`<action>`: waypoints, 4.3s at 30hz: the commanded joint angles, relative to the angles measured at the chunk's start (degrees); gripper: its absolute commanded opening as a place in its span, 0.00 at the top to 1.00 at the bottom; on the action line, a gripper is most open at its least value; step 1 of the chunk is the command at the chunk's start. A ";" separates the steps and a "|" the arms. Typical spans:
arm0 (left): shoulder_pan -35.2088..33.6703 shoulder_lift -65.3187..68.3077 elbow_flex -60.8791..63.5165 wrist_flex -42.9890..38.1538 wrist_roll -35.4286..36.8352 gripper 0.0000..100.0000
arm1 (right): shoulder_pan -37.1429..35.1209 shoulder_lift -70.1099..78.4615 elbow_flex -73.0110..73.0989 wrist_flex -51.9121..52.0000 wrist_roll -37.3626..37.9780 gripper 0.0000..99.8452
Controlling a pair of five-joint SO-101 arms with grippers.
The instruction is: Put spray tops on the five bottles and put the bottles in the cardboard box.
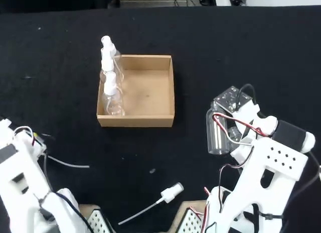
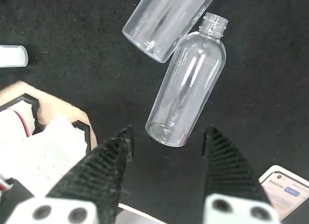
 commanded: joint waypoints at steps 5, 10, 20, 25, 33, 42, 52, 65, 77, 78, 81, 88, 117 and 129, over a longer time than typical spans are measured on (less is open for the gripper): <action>-5.32 15.82 -10.59 -0.70 2.20 0.72 | -0.88 -1.98 -0.22 0.44 -0.53 0.78; -5.67 17.05 -11.21 -0.53 4.13 0.72 | -0.88 -1.98 -0.22 0.44 -0.70 0.78; -2.51 17.14 -8.48 -0.70 15.21 0.72 | -0.88 -1.98 -0.22 0.70 -0.79 0.78; -1.54 21.10 -9.71 -1.41 15.91 0.72 | -0.44 -1.98 -0.31 0.70 -0.79 0.78; -1.89 32.70 -15.60 -2.73 15.91 0.72 | -0.44 -1.98 -0.31 0.79 -0.79 0.78; -1.98 34.37 -17.10 -2.73 15.56 0.92 | -0.44 -1.98 -0.40 0.79 -0.79 0.78; -1.71 34.37 -19.56 -2.64 5.63 0.97 | -0.44 -1.98 -0.48 0.70 -0.88 0.78; 2.07 34.20 -29.14 8.00 -5.54 0.97 | 0.44 -1.10 -6.11 -5.19 -12.57 0.78; 10.07 21.10 -23.43 8.70 -5.45 0.97 | 10.46 5.85 13.93 -23.91 0.26 0.70; 10.51 20.13 -22.90 8.70 -5.45 0.97 | 10.29 5.85 14.81 -24.35 0.79 0.68; 11.65 18.46 -21.23 8.70 -5.45 0.97 | 9.32 5.85 16.75 -24.53 2.11 0.66; 11.30 18.20 -19.65 8.70 -5.54 0.97 | 3.87 6.55 21.93 -26.73 -1.67 0.66; 11.74 18.20 -19.65 8.70 -5.54 0.97 | 27.52 19.56 14.29 -27.60 5.10 0.88; 11.65 18.20 -19.56 8.79 -5.54 0.97 | 17.14 20.00 13.14 -24.18 5.19 0.66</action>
